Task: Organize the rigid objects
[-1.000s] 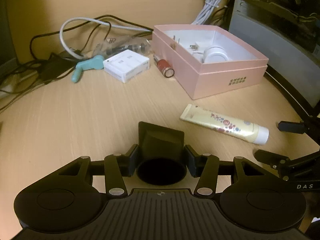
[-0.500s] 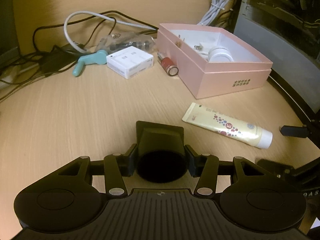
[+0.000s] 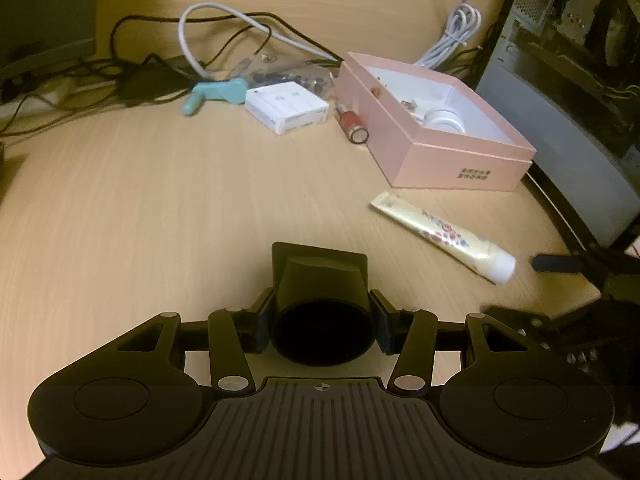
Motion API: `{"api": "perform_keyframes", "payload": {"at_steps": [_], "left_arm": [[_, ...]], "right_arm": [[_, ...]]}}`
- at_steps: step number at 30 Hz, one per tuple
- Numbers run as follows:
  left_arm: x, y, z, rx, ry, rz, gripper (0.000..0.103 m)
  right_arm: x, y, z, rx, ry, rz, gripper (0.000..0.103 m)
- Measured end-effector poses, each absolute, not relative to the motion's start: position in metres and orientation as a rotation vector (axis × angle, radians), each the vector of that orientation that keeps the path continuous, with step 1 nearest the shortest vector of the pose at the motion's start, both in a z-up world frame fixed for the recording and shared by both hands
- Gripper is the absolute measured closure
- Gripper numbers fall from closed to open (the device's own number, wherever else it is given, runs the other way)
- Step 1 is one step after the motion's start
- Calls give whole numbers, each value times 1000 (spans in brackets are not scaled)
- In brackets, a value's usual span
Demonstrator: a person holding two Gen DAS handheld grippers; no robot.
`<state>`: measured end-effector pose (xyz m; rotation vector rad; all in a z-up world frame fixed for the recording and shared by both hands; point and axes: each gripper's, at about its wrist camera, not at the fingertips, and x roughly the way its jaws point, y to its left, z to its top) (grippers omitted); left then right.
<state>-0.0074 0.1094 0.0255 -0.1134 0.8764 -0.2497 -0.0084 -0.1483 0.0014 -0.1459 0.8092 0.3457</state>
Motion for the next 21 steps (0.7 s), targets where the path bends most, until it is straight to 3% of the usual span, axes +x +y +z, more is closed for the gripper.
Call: {"api": "perform_keyframes", "payload": {"at_steps": [1, 3, 10, 13, 17, 21], "left_arm": [[-11, 111, 27, -114, 876, -247, 49], [-18, 114, 31, -117, 874, -241, 49], [-37, 119, 37, -124, 871, -226, 49], [-43, 122, 39, -129, 868, -223, 50], [-46, 125, 38, -140, 870, -217, 50], [-46, 122, 36, -143, 882, -236, 50]], "right_arm": [[-7, -147, 4, -159, 819, 352, 1], [-5, -141, 10, -191, 814, 376, 13], [22, -114, 31, -235, 743, 454, 13], [41, -99, 23, -272, 762, 474, 19], [53, -89, 15, -250, 817, 508, 37], [47, -91, 20, -245, 835, 535, 74]]}}
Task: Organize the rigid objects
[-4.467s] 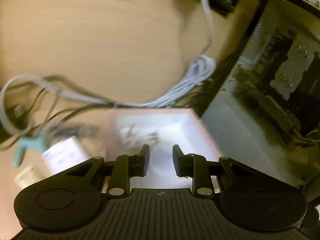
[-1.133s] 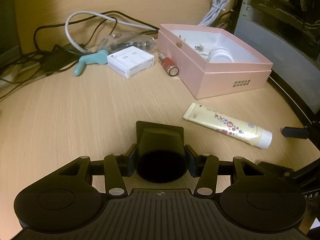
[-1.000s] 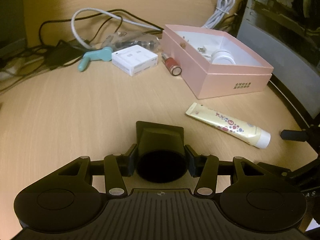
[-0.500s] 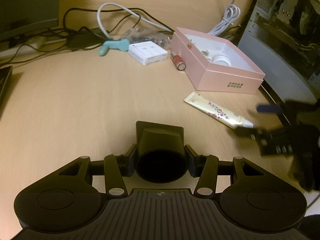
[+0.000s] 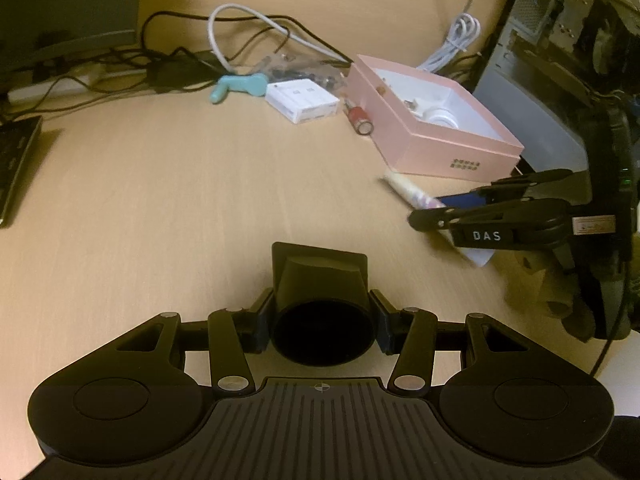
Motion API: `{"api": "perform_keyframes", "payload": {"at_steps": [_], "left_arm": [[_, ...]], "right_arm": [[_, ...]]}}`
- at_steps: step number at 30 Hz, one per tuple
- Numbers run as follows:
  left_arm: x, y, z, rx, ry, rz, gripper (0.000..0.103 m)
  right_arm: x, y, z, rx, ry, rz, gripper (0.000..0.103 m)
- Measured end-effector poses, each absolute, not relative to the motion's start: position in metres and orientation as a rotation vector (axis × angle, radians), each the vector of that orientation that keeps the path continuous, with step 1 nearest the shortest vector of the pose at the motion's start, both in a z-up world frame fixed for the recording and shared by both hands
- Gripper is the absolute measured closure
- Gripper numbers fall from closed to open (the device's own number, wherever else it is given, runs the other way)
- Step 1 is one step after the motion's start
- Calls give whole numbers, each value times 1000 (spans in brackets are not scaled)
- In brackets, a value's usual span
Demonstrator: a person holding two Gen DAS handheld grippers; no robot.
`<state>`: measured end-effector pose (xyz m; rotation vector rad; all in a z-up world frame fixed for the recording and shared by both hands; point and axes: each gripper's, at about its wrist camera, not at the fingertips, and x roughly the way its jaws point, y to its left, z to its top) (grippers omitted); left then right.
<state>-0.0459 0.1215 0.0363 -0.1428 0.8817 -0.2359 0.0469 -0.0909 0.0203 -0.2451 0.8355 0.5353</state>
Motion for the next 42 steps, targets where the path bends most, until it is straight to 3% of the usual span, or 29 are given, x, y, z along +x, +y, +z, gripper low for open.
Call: {"api": "perform_keyframes", "payload": {"at_steps": [3, 23, 25, 27, 35, 37, 41, 42], "left_arm": [[-42, 111, 36, -124, 888, -278, 50], [-8, 19, 31, 19, 906, -630, 49], [-7, 16, 33, 22, 902, -650, 50], [-5, 15, 36, 25, 891, -664, 49], [31, 27, 55, -57, 836, -613, 50], [37, 29, 55, -70, 844, -596, 50], [38, 31, 49, -67, 868, -572, 50], [38, 32, 48, -70, 875, -568, 50]], "right_arm": [[37, -95, 27, -228, 845, 537, 82], [-38, -178, 70, -55, 818, 295, 83], [-43, -182, 75, -54, 810, 278, 89], [-47, -186, 78, -53, 811, 267, 100], [-56, -200, 81, -57, 791, 206, 100], [-58, -200, 74, -76, 790, 213, 98], [-63, -204, 46, -107, 792, 169, 65], [-64, -205, 38, -106, 797, 153, 65]]}}
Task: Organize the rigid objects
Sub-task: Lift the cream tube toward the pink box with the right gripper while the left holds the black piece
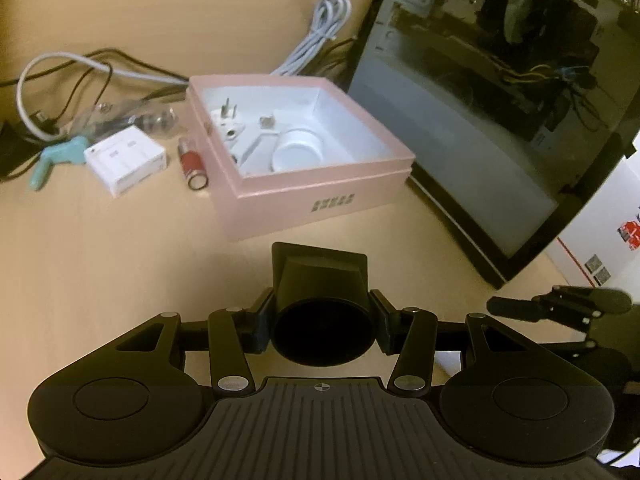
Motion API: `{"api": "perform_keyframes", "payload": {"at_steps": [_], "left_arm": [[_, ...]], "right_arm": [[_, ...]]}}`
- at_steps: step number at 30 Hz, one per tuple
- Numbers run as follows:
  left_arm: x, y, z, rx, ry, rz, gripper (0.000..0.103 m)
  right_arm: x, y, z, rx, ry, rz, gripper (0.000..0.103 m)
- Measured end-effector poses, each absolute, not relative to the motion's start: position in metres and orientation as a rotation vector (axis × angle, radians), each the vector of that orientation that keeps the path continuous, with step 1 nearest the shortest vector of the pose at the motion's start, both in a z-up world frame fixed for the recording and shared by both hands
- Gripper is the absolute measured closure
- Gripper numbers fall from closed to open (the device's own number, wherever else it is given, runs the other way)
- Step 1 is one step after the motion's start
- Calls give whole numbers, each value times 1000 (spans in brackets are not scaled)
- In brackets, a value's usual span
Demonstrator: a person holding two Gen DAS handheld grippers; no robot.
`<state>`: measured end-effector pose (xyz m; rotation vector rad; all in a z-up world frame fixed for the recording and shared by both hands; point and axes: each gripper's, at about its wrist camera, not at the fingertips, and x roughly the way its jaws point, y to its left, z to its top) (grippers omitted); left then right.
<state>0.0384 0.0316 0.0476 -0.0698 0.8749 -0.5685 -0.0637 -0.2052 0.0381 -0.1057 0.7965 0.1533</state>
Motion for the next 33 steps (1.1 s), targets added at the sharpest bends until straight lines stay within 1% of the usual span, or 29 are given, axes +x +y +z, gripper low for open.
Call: {"api": "perform_keyframes", "payload": {"at_steps": [6, 14, 16, 17, 18, 22, 23, 25, 27, 28, 29, 33], "left_arm": [[38, 39, 40, -82, 905, -538, 50], [32, 51, 37, -105, 916, -487, 50], [31, 53, 36, -114, 922, -477, 50], [31, 53, 35, -118, 925, -474, 50], [30, 53, 35, -123, 928, -472, 50], [22, 53, 35, -121, 930, -475, 50], [19, 54, 35, -120, 932, -473, 50], [14, 55, 34, -121, 937, -466, 50], [10, 58, 32, -121, 945, -458, 50], [8, 59, 31, -122, 950, -455, 50], [6, 61, 30, -123, 953, -452, 50], [-1, 62, 30, -122, 953, -456, 50]], "right_arm": [[-62, -214, 12, -52, 832, 108, 65], [-62, -212, 36, -13, 768, 150, 64], [-65, -208, 44, -12, 766, 225, 53], [-67, -204, 46, -23, 762, 256, 44], [-70, -198, 46, -46, 759, 283, 43], [-68, -177, 32, -102, 806, 340, 43], [-67, -174, 27, -112, 821, 342, 45], [-64, -172, 19, -127, 844, 336, 53], [-64, -171, 16, -139, 839, 322, 63], [-65, -172, 16, -147, 837, 321, 66], [-63, -174, 17, -153, 840, 321, 73], [-60, -179, 18, -143, 854, 290, 74]]}}
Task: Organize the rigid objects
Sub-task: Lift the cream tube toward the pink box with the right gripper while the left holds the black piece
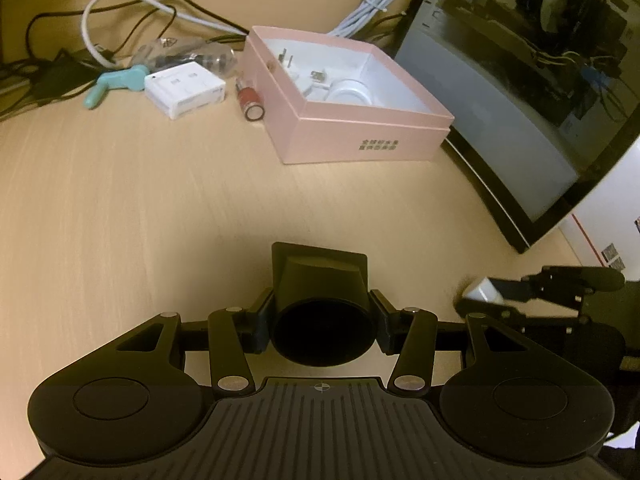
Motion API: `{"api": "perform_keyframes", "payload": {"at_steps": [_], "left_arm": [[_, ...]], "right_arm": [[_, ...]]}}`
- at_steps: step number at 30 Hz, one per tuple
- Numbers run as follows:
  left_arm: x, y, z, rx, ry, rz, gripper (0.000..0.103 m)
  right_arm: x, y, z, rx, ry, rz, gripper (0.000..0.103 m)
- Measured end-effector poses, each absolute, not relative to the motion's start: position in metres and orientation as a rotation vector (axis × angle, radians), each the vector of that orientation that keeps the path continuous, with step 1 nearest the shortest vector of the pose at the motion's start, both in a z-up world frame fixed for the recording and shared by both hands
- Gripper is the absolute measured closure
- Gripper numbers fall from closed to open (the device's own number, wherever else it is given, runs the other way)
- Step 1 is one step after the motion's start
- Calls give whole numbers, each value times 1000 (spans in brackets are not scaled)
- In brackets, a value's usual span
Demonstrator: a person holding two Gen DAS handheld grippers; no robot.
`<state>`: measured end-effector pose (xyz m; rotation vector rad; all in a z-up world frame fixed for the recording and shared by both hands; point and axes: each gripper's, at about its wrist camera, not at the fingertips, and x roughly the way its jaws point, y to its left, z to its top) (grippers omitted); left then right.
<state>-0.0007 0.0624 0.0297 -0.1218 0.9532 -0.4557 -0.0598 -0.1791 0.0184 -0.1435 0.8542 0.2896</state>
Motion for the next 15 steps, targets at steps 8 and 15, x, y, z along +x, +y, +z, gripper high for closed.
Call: {"api": "perform_keyframes", "payload": {"at_steps": [8, 15], "left_arm": [[-6, 57, 51, -104, 837, -481, 50], [62, 30, 128, -57, 611, -506, 49]], "right_arm": [[-66, -187, 50, -88, 778, 259, 74], [-70, -192, 95, -34, 662, 255, 74]]}}
